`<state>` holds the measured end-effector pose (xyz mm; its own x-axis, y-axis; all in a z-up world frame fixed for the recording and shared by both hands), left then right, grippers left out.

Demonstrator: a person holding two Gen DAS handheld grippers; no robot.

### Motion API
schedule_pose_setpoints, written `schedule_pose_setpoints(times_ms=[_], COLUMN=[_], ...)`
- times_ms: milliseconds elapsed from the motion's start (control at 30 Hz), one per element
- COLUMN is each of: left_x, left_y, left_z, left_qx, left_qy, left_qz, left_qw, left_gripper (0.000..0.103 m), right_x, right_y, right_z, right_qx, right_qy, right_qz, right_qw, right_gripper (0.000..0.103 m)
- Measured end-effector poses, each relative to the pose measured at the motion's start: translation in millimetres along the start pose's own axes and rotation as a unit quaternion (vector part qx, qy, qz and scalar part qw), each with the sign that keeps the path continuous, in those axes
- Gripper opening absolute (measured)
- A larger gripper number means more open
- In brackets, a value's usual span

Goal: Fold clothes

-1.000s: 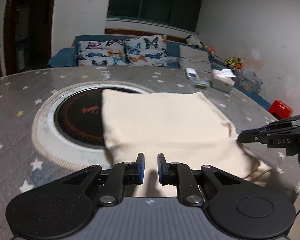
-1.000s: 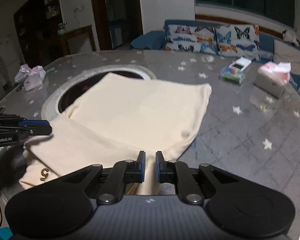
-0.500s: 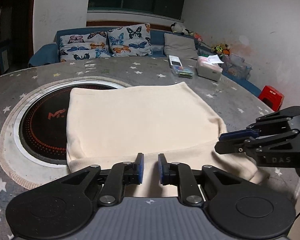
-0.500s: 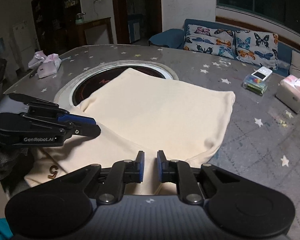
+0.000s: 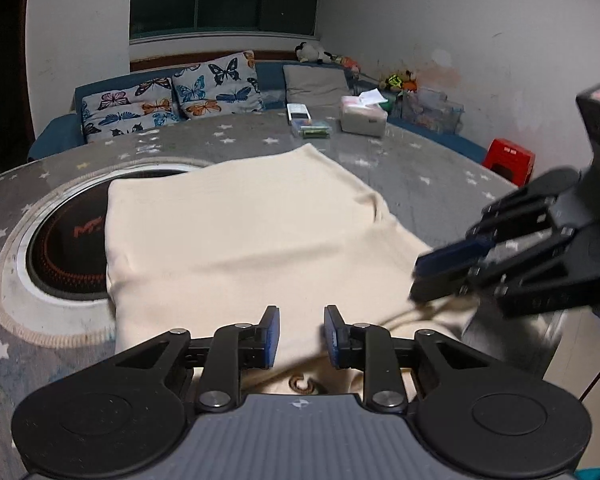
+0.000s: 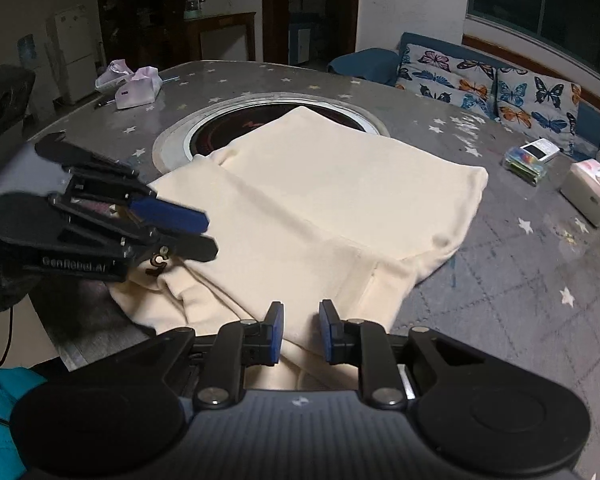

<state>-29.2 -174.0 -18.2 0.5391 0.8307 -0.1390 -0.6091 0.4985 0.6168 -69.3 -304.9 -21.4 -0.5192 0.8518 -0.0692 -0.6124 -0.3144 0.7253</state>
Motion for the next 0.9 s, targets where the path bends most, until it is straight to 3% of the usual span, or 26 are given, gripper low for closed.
schedule_pose_setpoints(times_ms=[333,767,900], left_x=[-4.9,-18.3,-19.3], left_y=[5.9,-0.8,-4.5], left_z=[-4.6,-8.6,-7.4], left_qx=[-0.010,-0.013,-0.010], left_qy=[-0.013,-0.030,-0.028], left_qz=[0.008,0.016,0.017], left_qw=[0.9998,0.9993,0.9994], left_gripper=[0.028,0.038,0.041], right_x=[8.6,12.1,14.1], right_y=[2.6,7.6,-1.5], right_z=[-7.9,-3.7,-7.7], right_qx=[-0.005,-0.026,-0.013], right_qy=[0.005,-0.004,-0.003], right_qz=[-0.009,-0.011,-0.007], right_qw=[1.000,1.000,1.000], right_gripper=[0.019,0.019,0.019])
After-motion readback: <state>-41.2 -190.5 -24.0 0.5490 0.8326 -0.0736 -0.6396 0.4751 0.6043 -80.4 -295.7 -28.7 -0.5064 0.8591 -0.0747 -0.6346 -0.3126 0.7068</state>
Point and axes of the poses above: each gripper's, at about its wrist camera, not at the fingertips, and y roughly against the way its jaws point, x to its left, z to its top, the point moved 7 cm from there along -y, roughly the way its jaws point, and after that the axes turned 5 degrees about y, right-handed, at the moved point
